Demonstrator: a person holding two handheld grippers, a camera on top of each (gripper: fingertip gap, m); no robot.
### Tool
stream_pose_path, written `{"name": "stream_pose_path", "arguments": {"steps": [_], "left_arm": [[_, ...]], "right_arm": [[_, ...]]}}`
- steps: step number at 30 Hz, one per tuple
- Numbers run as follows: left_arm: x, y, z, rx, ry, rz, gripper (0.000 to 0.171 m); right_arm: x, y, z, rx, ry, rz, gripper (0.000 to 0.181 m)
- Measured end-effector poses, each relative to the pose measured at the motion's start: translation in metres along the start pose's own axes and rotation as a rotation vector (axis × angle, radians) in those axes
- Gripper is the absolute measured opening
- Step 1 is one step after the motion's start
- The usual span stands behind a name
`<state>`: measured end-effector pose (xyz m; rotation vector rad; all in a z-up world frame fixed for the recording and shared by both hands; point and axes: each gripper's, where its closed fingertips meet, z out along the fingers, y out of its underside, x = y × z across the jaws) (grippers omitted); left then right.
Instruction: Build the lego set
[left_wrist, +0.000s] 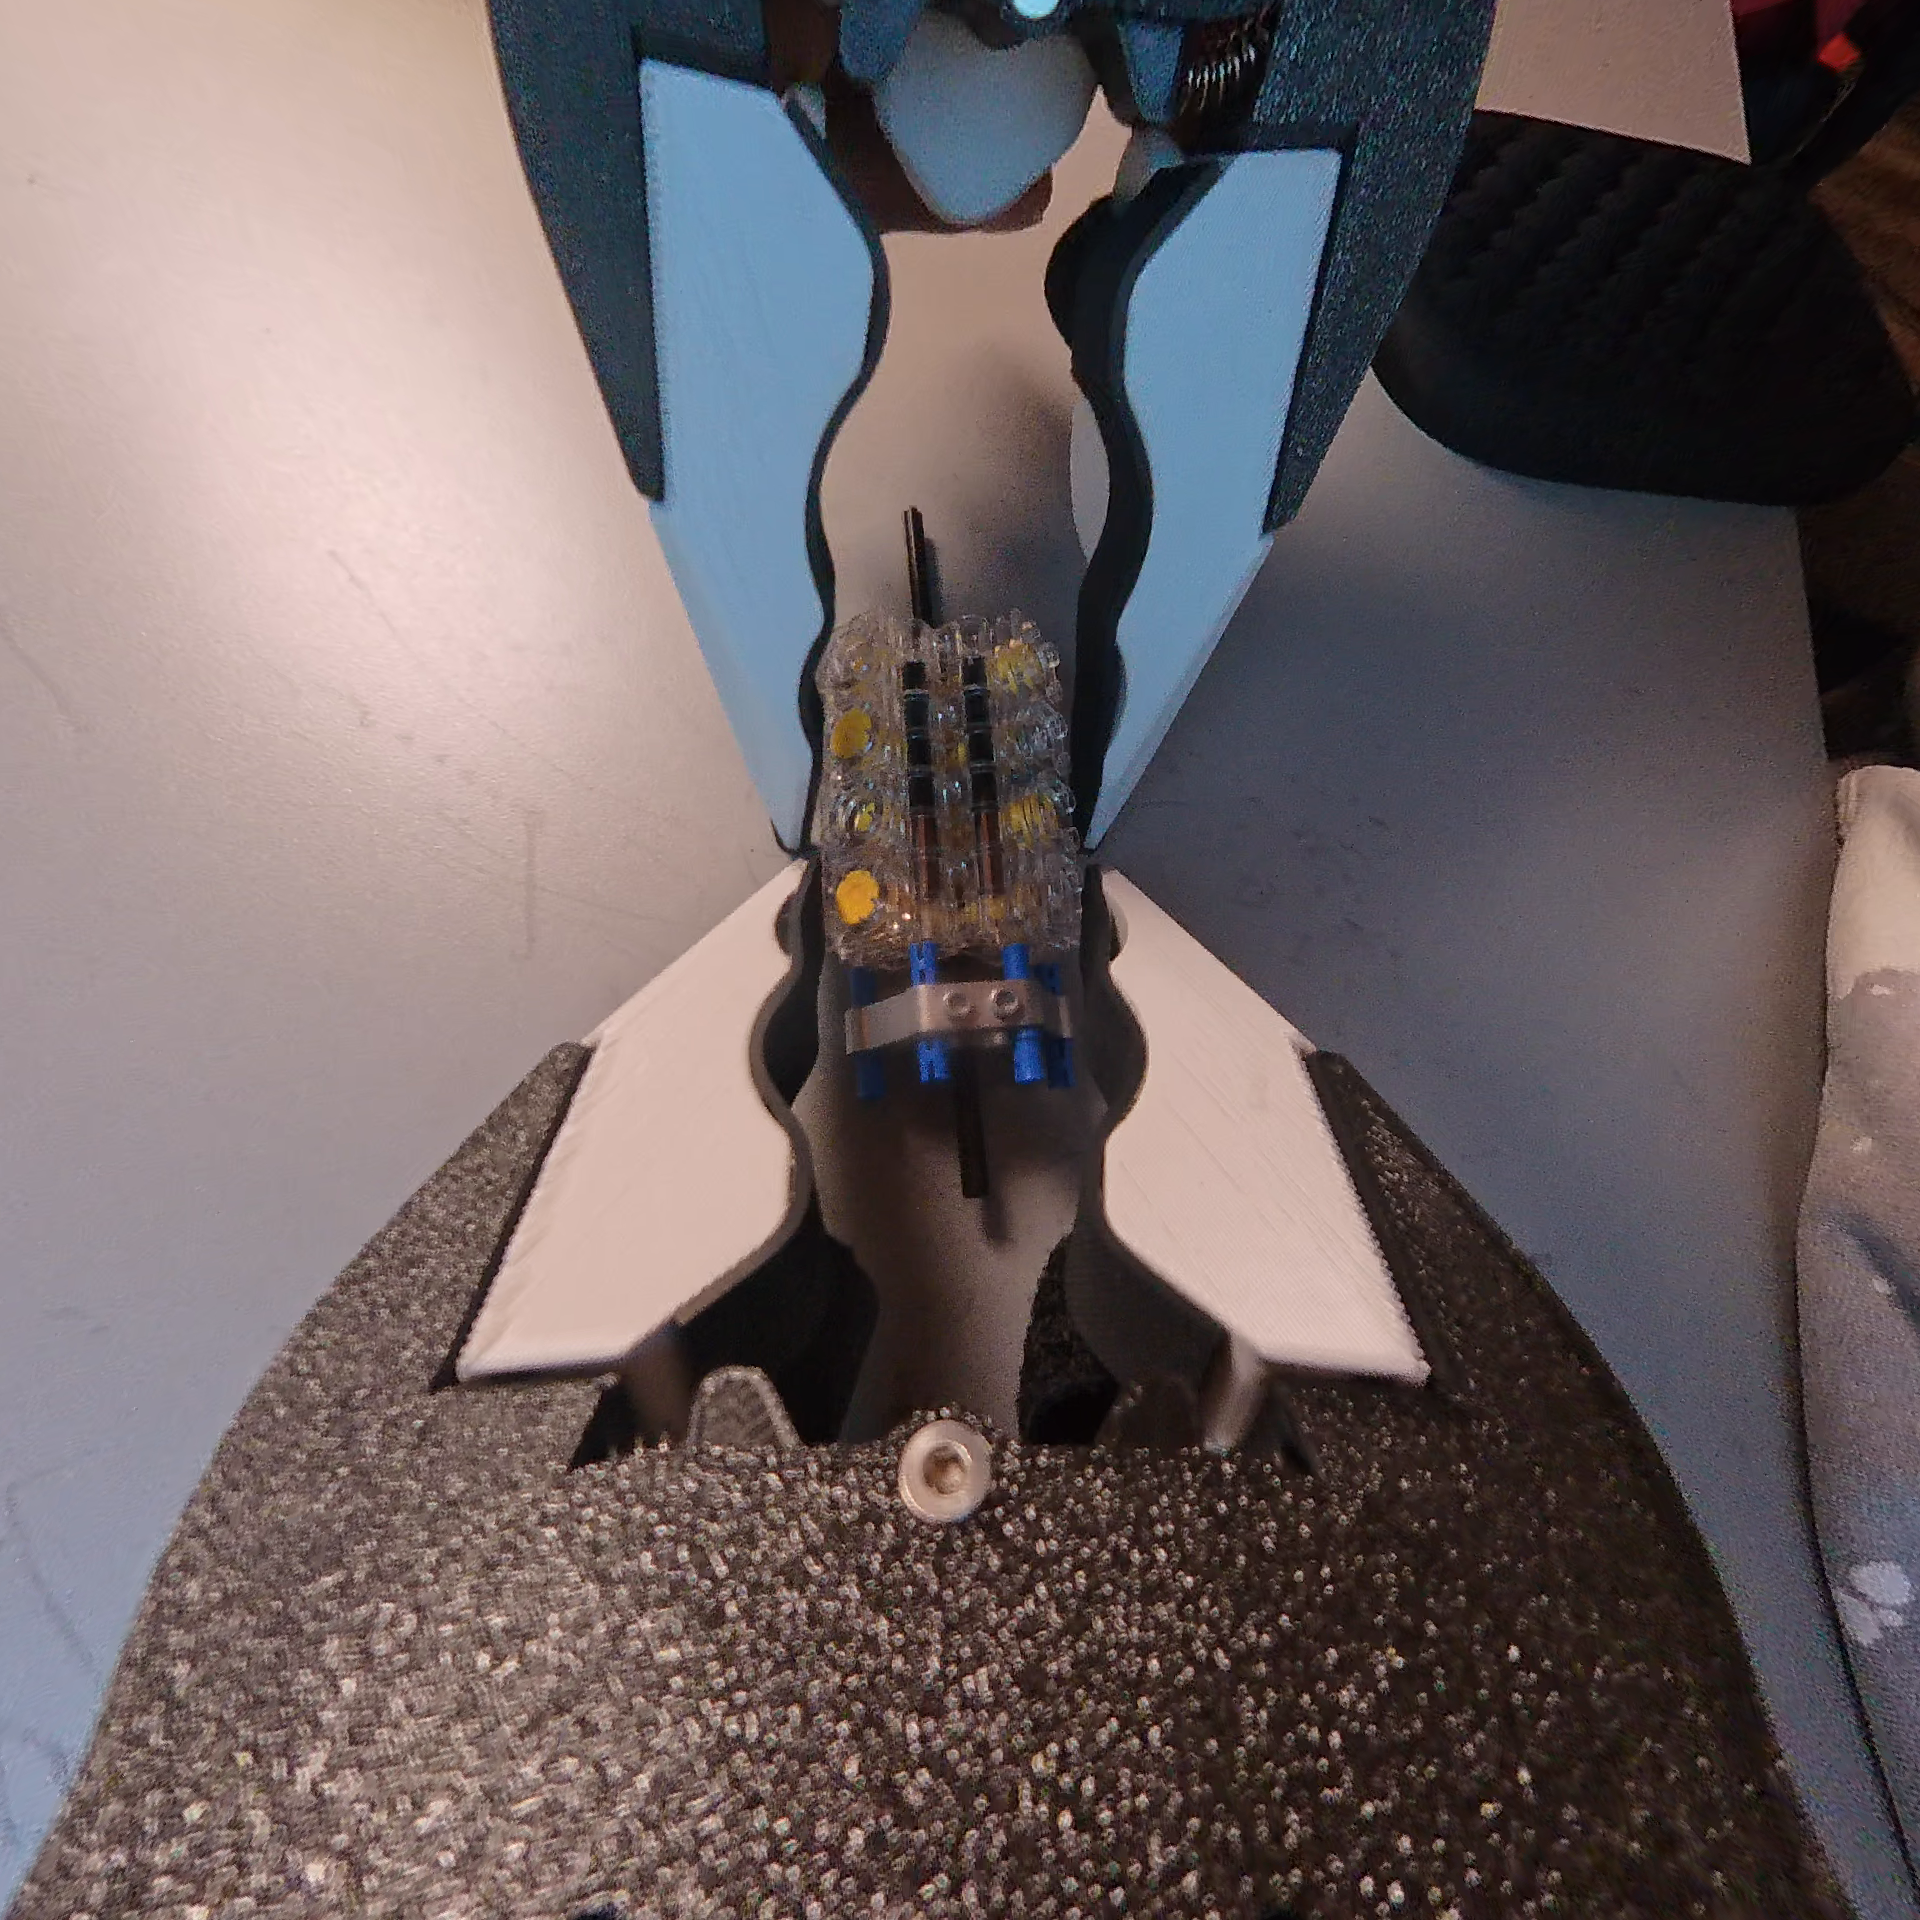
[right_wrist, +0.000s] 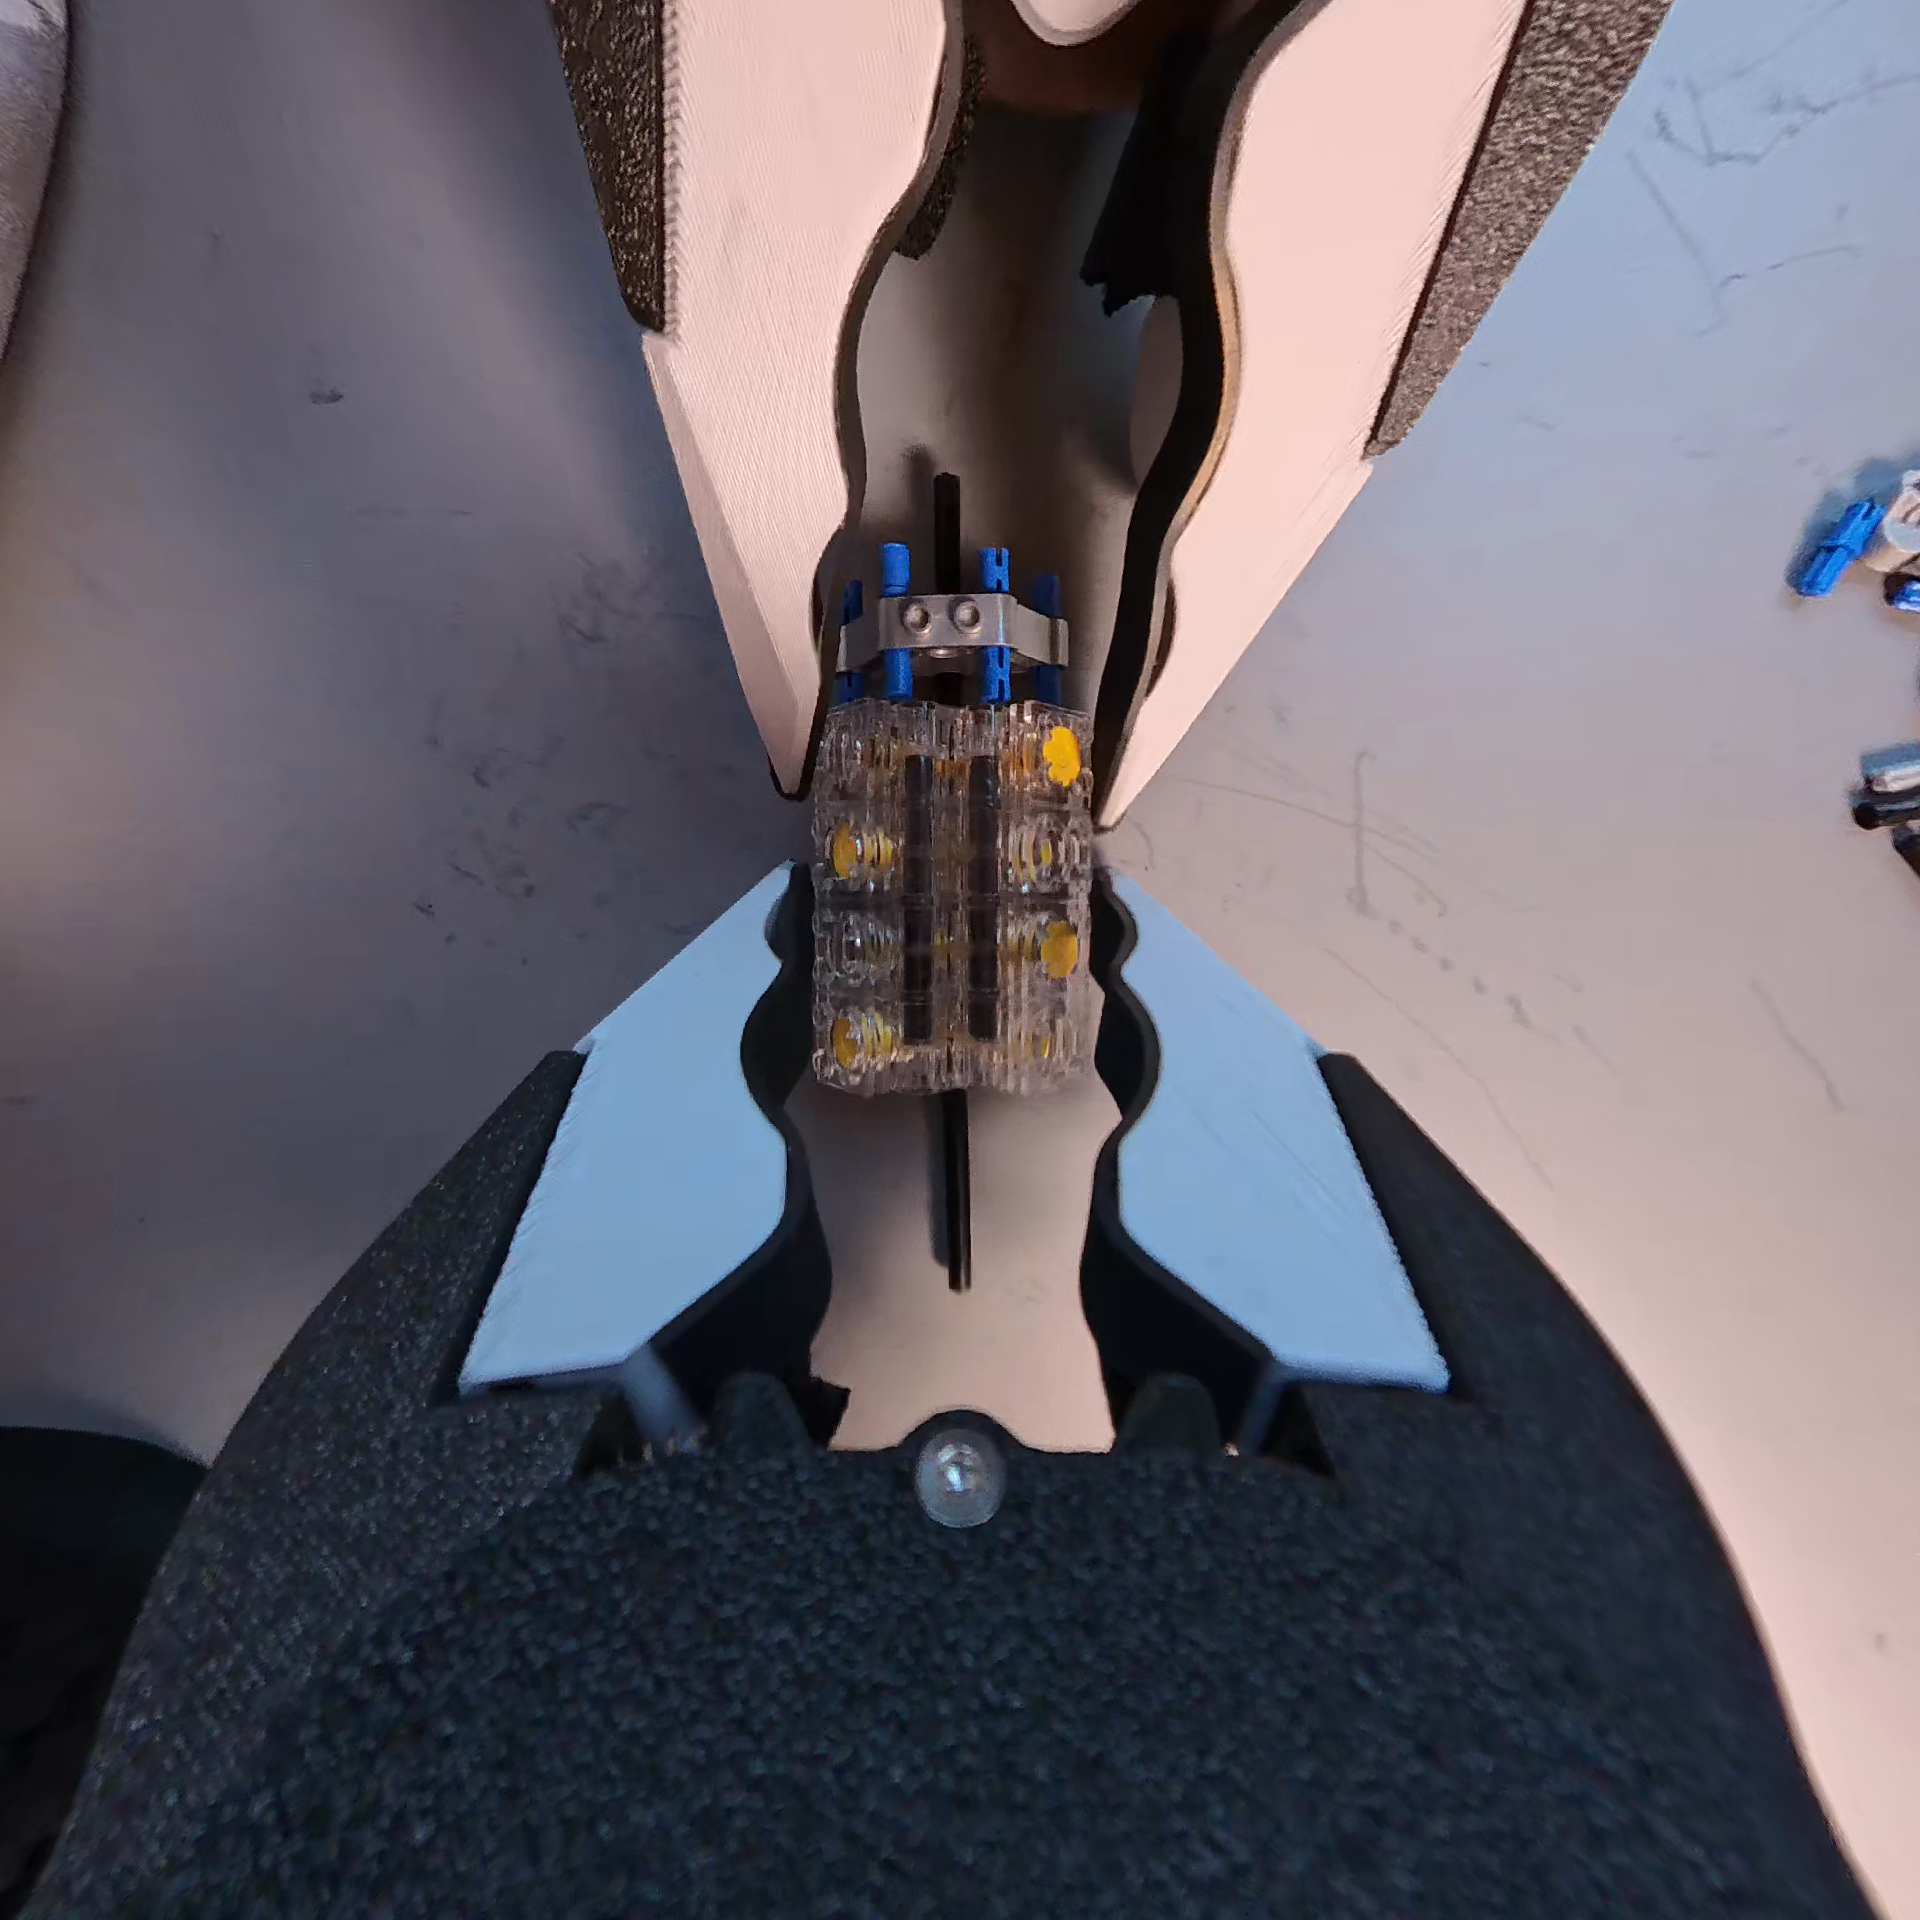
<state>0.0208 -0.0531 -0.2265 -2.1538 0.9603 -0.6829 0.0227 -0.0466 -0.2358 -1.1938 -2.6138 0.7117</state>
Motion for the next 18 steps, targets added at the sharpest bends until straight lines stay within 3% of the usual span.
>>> {"name": "stream_pose_path", "arguments": {"steps": [9,12,18], "left_arm": [[0.001,-0.001,-0.001,0.015,0.011,0.006,0.048],[0.000,-0.005,-0.014,0.042,0.033,-0.008,0.056],[-0.002,0.010,-0.041,0.034,0.043,-0.028,0.046]], "right_arm": [[-0.001,-0.004,0.003,0.001,-0.029,-0.037,0.049],[-0.001,-0.004,0.003,0.010,-0.027,-0.035,0.049],[-0.001,-0.004,0.003,0.023,-0.023,-0.016,0.049]]}}
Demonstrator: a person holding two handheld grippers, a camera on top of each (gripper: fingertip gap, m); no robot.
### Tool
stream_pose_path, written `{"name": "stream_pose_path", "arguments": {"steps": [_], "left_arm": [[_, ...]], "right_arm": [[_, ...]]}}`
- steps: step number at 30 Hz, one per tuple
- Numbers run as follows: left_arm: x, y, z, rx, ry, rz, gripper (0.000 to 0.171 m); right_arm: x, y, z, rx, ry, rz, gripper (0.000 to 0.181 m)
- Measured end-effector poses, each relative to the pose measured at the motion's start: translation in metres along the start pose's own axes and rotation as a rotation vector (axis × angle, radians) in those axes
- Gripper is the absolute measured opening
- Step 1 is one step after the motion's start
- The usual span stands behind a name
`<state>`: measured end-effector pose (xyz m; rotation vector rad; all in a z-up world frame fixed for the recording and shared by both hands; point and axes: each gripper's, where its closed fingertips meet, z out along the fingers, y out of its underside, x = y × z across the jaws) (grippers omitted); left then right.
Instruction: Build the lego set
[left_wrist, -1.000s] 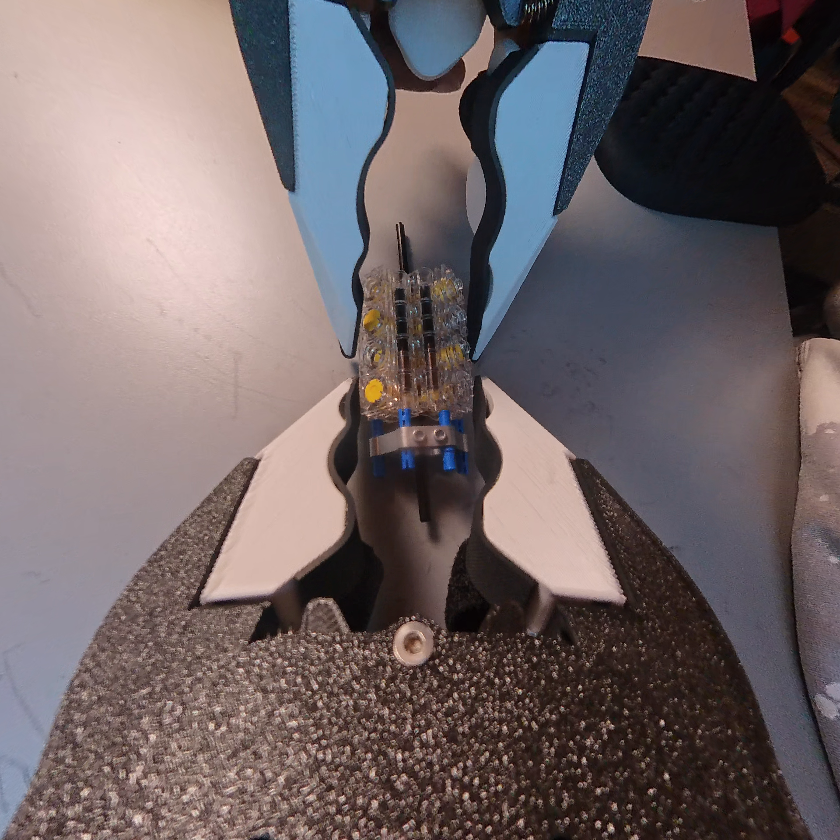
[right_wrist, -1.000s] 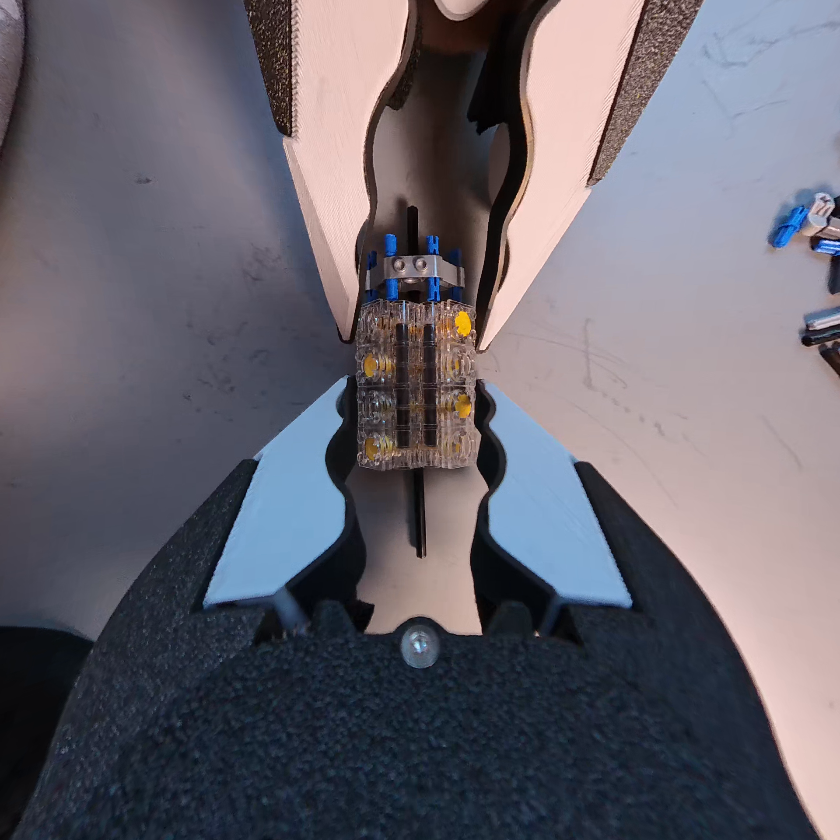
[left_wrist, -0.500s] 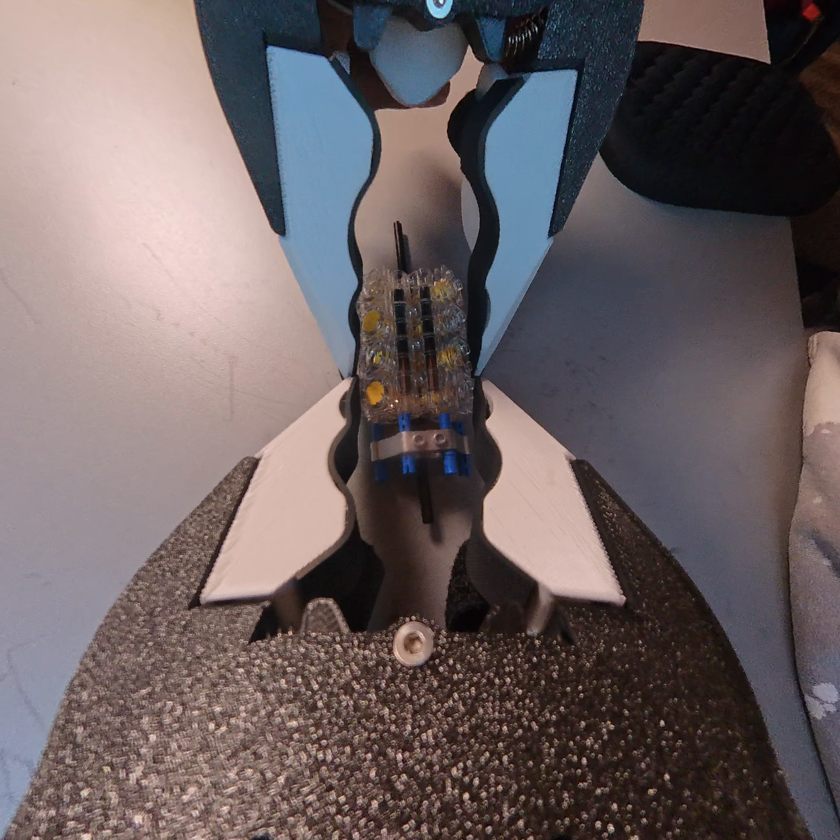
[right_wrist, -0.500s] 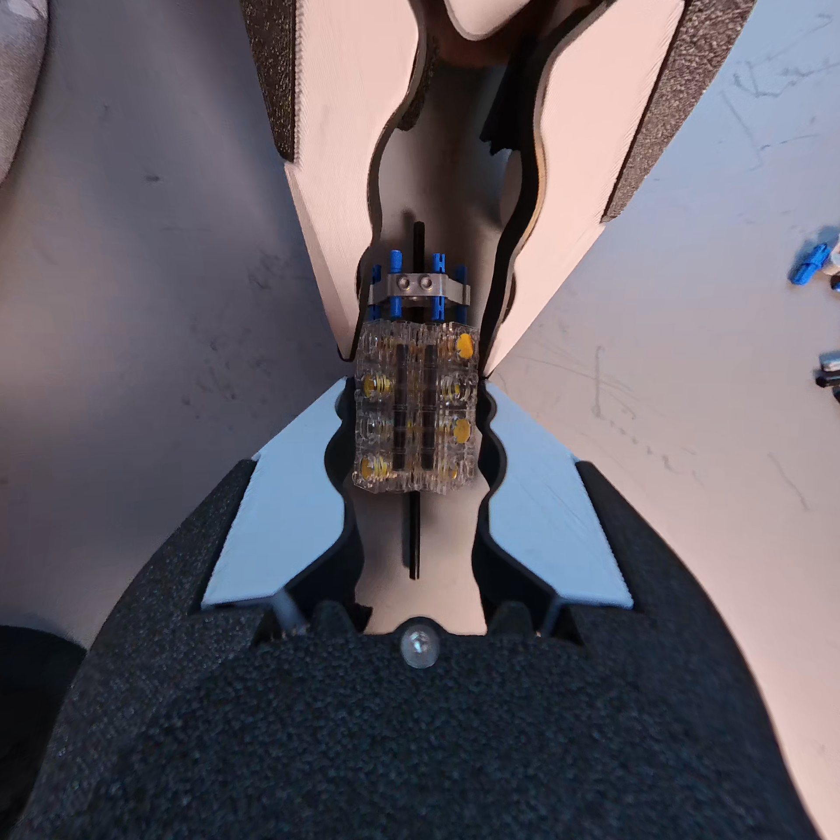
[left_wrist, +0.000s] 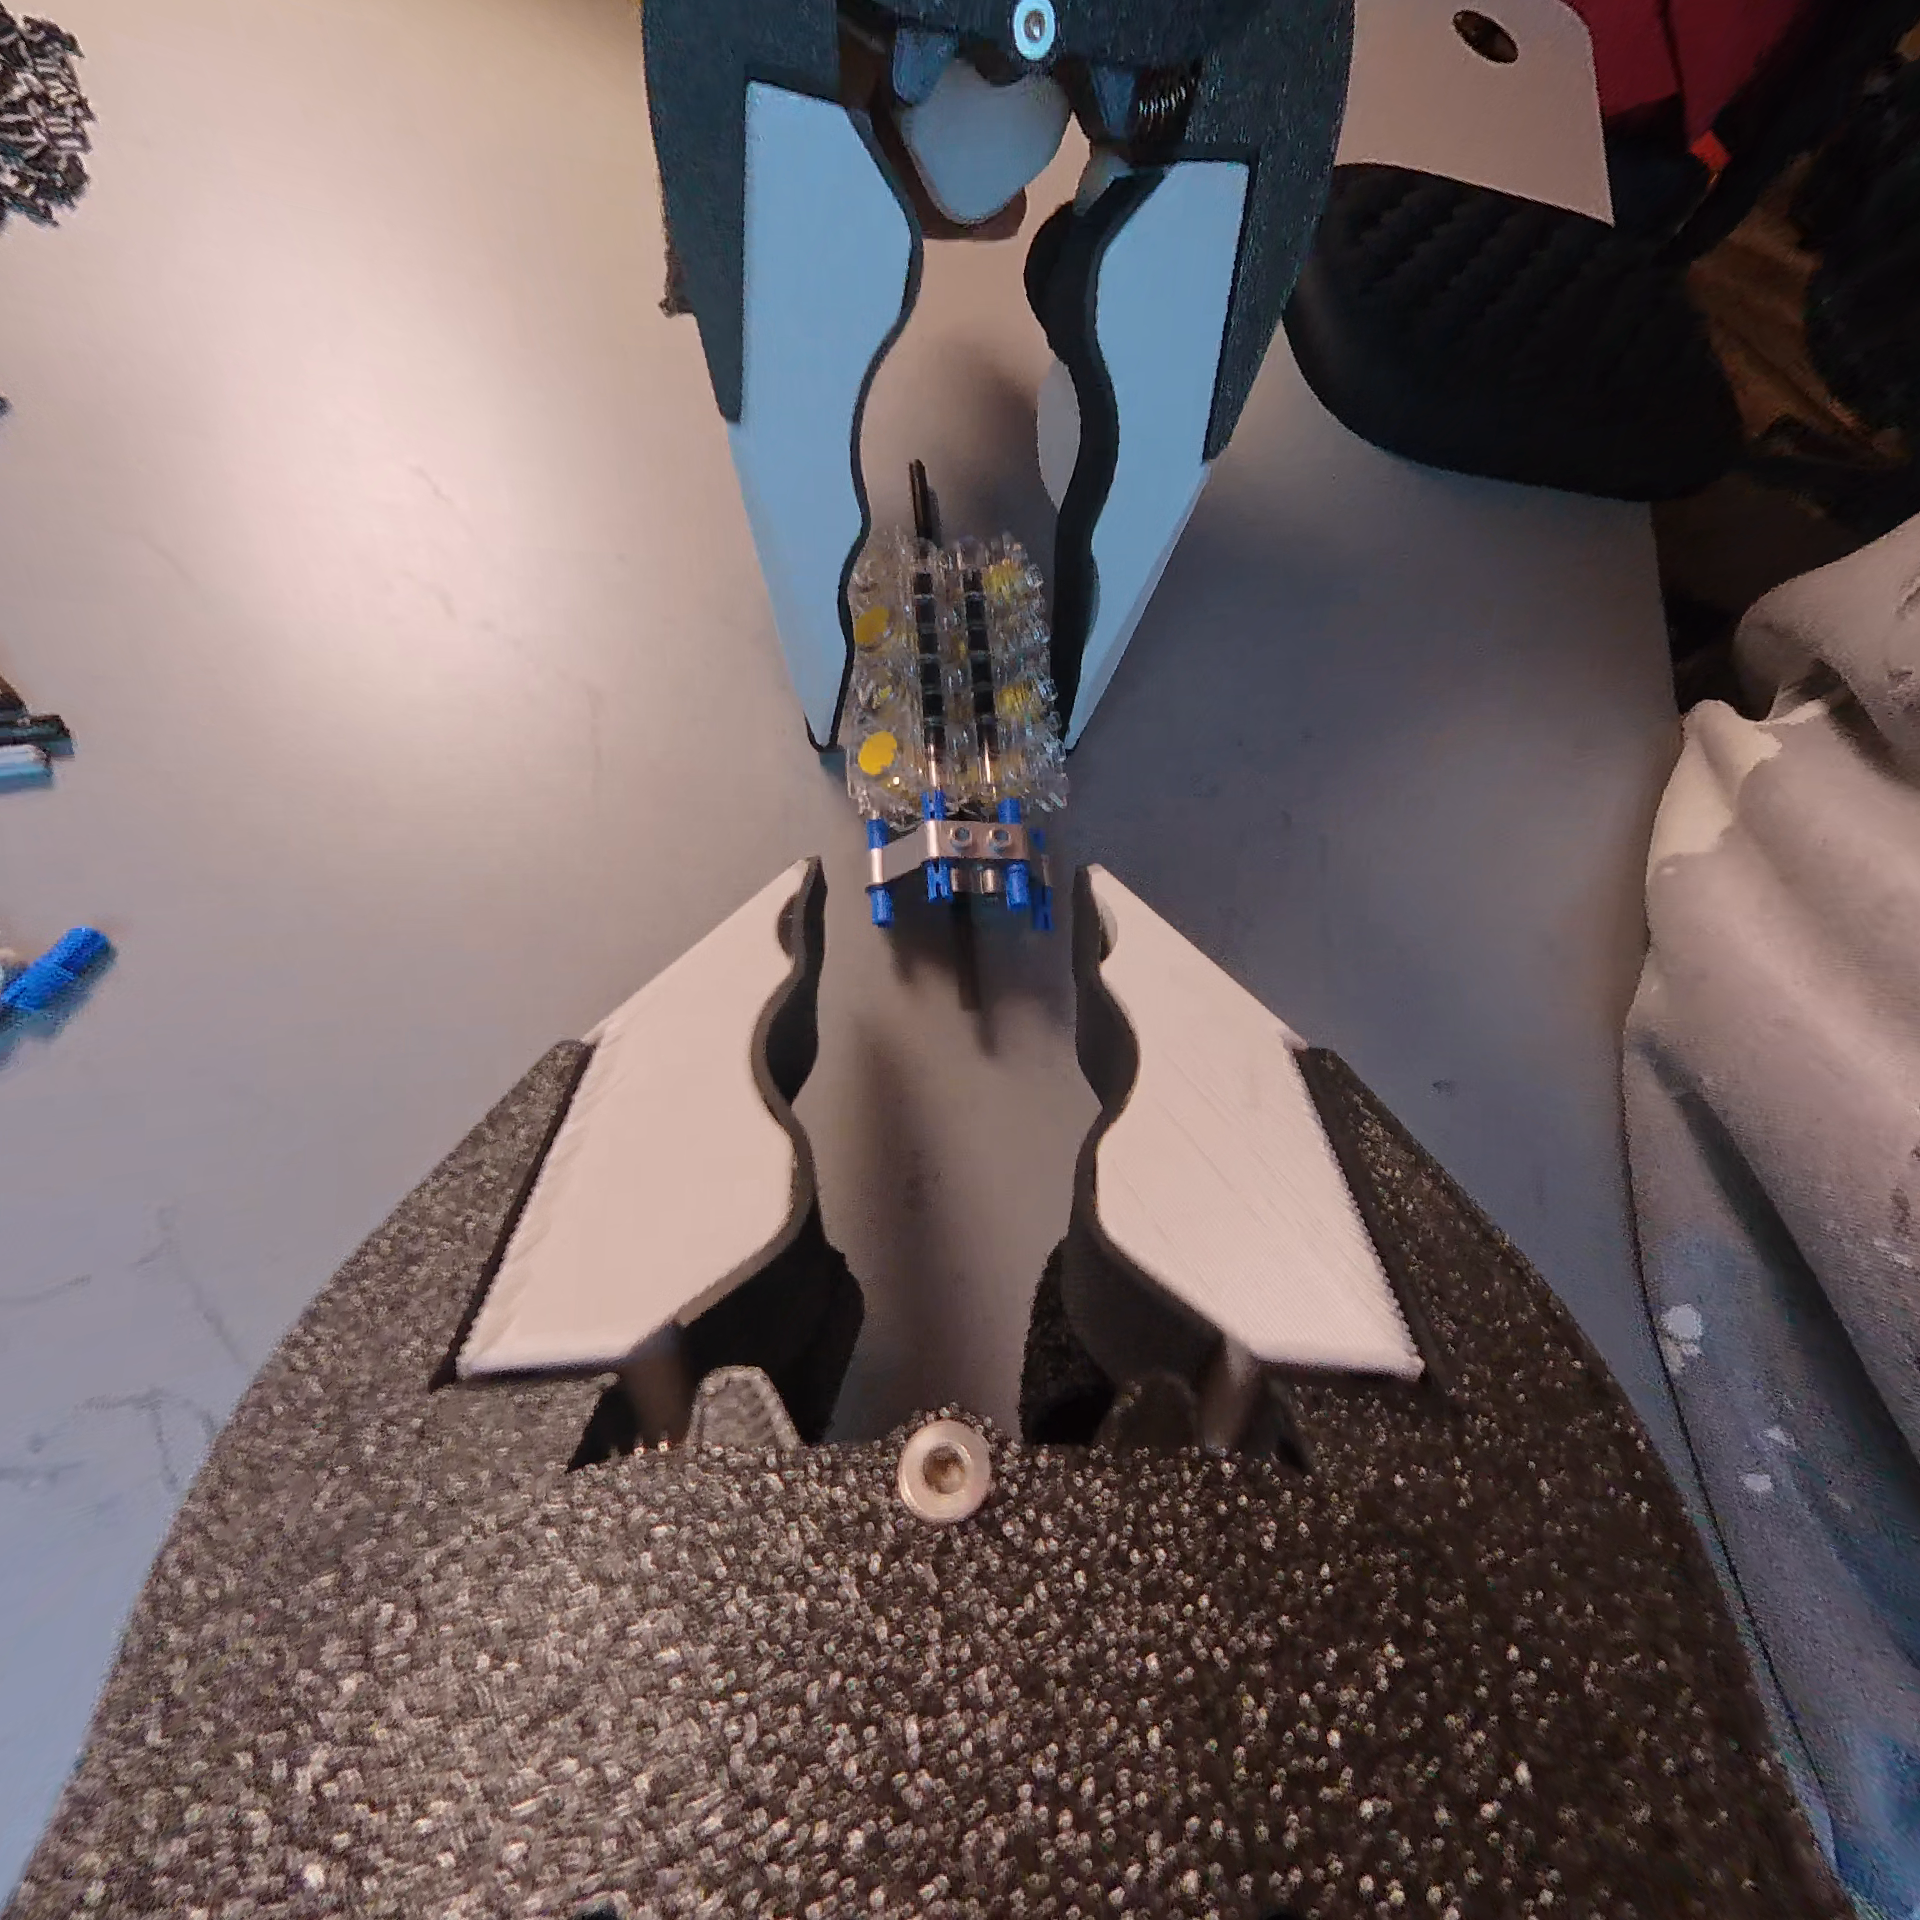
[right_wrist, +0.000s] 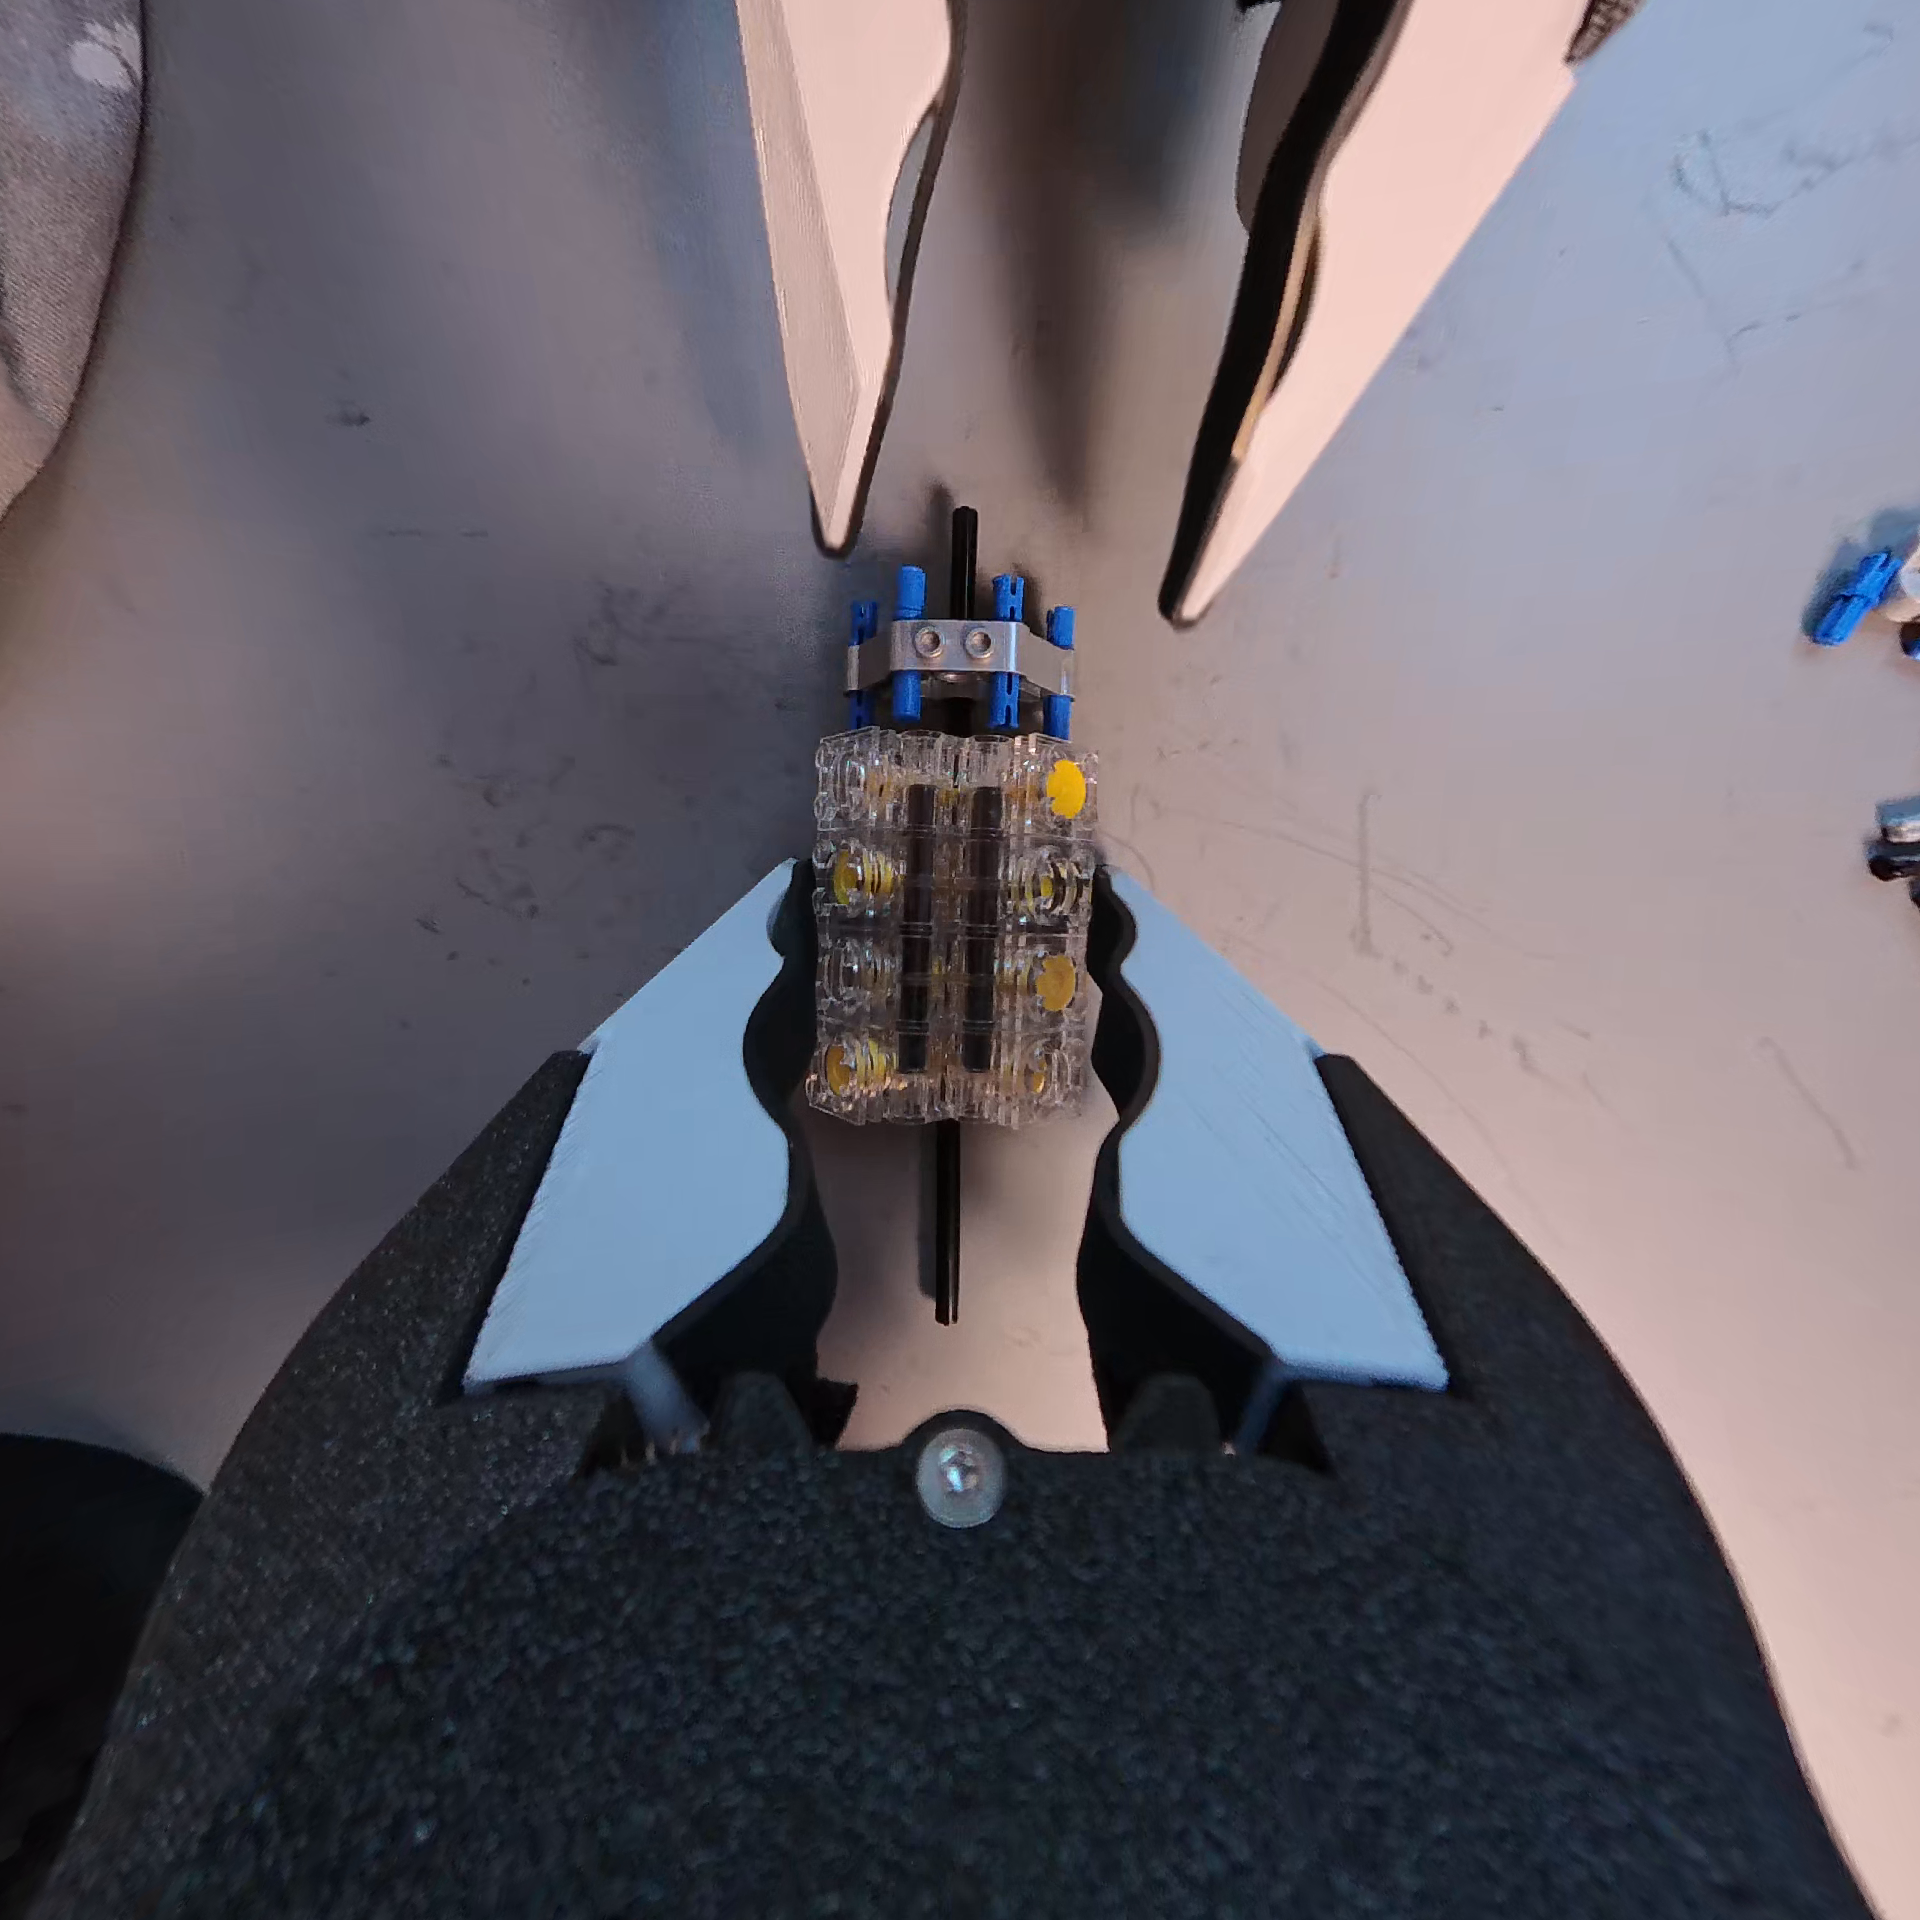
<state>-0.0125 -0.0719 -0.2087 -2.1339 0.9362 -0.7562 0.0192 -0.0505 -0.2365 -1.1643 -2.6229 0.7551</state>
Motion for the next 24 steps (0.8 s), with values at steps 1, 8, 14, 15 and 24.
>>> {"name": "stream_pose_path", "arguments": {"steps": [1,8,14,15,24], "left_arm": [[0.001,0.003,0.000,-0.002,0.001,-0.006,0.044],[0.001,0.007,0.012,-0.008,-0.026,-0.030,0.027],[0.001,0.007,0.012,-0.007,-0.026,-0.021,0.026],[0.001,0.007,0.012,-0.005,-0.021,-0.029,0.025],[-0.002,0.004,0.010,0.029,0.047,-0.224,0.025]], "right_arm": [[0.000,0.000,0.000,0.002,0.001,0.002,0.049],[0.001,-0.001,0.000,0.031,0.004,0.021,0.049],[0.001,-0.001,0.000,0.034,0.000,0.028,0.049],[0.001,-0.001,0.000,0.032,0.001,0.025,0.049],[0.002,-0.001,-0.001,0.027,0.024,0.026,0.049]]}}
